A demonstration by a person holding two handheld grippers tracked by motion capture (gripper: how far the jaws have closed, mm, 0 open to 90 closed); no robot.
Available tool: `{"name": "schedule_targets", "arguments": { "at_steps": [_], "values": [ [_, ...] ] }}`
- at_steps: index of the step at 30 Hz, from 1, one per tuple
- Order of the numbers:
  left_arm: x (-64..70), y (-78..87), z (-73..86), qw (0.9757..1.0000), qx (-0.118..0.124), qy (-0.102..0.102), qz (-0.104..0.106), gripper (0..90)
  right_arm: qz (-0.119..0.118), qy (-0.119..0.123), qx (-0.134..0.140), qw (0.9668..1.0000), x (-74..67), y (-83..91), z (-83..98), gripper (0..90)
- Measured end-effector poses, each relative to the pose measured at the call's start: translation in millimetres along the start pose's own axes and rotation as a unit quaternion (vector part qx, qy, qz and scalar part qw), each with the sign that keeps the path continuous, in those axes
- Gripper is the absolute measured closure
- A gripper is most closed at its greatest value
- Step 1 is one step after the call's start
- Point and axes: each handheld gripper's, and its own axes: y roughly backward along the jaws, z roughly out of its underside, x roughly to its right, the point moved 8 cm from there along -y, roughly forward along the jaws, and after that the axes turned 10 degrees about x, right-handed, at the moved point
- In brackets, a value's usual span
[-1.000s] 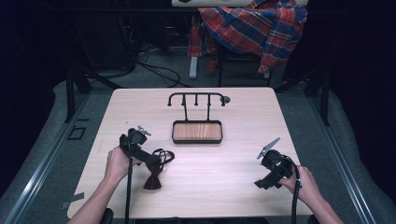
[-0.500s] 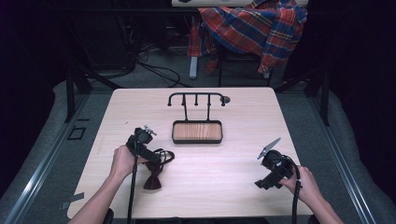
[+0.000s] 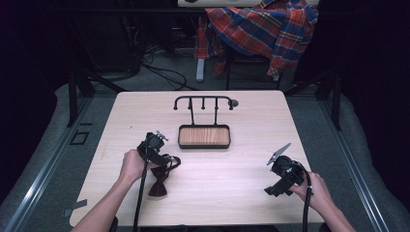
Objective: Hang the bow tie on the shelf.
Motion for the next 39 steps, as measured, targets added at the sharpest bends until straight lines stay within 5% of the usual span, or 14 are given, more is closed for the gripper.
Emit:
{"name": "schedule_targets", "arguments": {
  "at_steps": [23,30,39],
  "values": [
    [4.3,-6.3,7.3,0.9988,-0.033,-0.033,-0.009,86.8,0.003,0.003,-0.005,1.0,-0.2,1.2,1.4,14.8],
    [2.1,-3.0,6.6,0.9989,-0.029,-0.034,-0.017,88.7,0.006,0.006,-0.006,0.9999,0.1,2.1,1.4,14.8],
    [-5.5,15.6,-0.8,0.999,0.013,-0.021,-0.038,88.7,0.005,0.005,-0.003,1.0,0.4,2.8,1.6,14.8]
  ]
}}
